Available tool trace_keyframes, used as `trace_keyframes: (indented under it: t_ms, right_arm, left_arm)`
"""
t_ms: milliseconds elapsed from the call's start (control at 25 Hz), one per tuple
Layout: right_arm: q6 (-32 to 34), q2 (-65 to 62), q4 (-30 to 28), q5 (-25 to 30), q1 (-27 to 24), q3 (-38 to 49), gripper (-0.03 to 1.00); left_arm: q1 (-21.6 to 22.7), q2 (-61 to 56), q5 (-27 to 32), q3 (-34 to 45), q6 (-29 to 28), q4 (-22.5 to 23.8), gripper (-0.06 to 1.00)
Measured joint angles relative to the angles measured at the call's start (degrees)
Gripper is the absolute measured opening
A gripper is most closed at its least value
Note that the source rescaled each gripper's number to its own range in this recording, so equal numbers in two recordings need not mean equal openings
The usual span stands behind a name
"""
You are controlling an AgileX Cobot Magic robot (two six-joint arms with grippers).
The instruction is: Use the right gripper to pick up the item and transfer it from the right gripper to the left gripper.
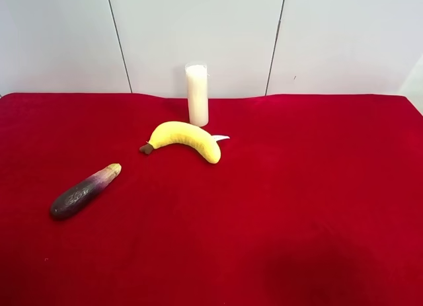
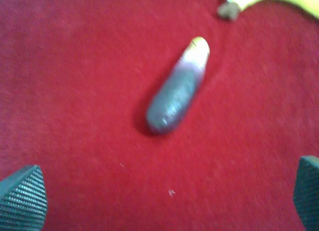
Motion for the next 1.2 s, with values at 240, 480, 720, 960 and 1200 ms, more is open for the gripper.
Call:
trace_keyframes:
  t_ms: [240,480,720,960,1200]
  right_arm:
    - [0.0,0.0,0.0,0.0,0.0,0.0,1.0]
    - [0.0,0.0,0.0,0.0,0.0,0.0,1.0]
    - [0.0,0.0,0.0,0.0,0.0,0.0,1.0]
    - [0.0,0.0,0.0,0.0,0.0,0.0,1.0]
    - [0.0,0.0,0.0,0.0,0.0,0.0,1.0]
  left_arm:
    - [3.53,-3.72,0.05,0.05,0.0,0.04,1.0]
    - [3.76,-3.77,0.05,0.06,0.0,0.04,1.0]
    - [3.76,-3.77,0.05,0.06,0.0,0.04,1.0]
    - [3.76,-3.77,0.05,0.06,0.0,0.04,1.0]
    - [3.76,-3.77,0.05,0.06,0.0,0.04,1.0]
